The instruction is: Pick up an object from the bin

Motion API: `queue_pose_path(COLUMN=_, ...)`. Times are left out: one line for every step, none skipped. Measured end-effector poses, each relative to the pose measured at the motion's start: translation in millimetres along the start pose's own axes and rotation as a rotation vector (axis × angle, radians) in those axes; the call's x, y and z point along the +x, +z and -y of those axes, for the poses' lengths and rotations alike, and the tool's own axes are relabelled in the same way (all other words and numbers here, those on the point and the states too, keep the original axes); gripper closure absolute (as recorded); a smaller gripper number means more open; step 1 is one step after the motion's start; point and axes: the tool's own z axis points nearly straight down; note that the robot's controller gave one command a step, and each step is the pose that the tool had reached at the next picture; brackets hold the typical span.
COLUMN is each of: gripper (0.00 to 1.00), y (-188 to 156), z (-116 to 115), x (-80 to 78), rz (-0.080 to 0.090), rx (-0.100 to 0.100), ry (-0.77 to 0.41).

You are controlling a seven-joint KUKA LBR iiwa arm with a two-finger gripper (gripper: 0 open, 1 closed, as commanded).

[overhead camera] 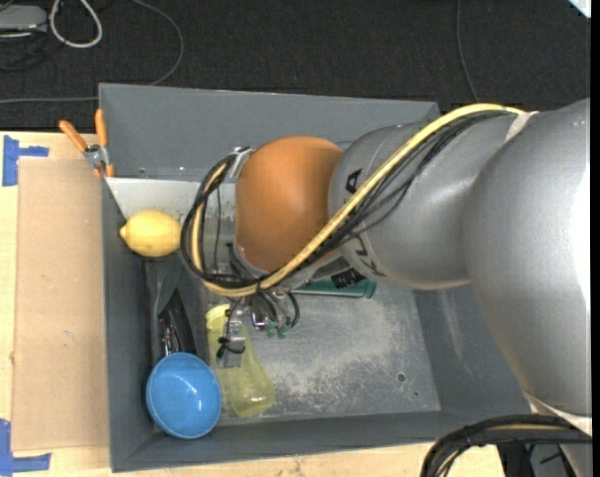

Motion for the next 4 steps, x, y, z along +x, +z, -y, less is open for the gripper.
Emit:
queue_pose_path(gripper=0.0, y=-5, z=1, x=-2.2, rz=0.008, rx=-0.001, ry=0.005)
queue_pose_path(gripper=0.0, y=79, z=-52, x=27.8, rz=0.0, rx=0.002, ry=-0.333)
queue_pose_path(gripper=0.0, y=32, z=-51, x=29.2, rz=0.01, rx=0.001, ry=-0.491)
queue_pose_path(gripper=0.0, y=70, z=-50, x=28.2, rz=0.0, rx=0.001, ry=-0.341)
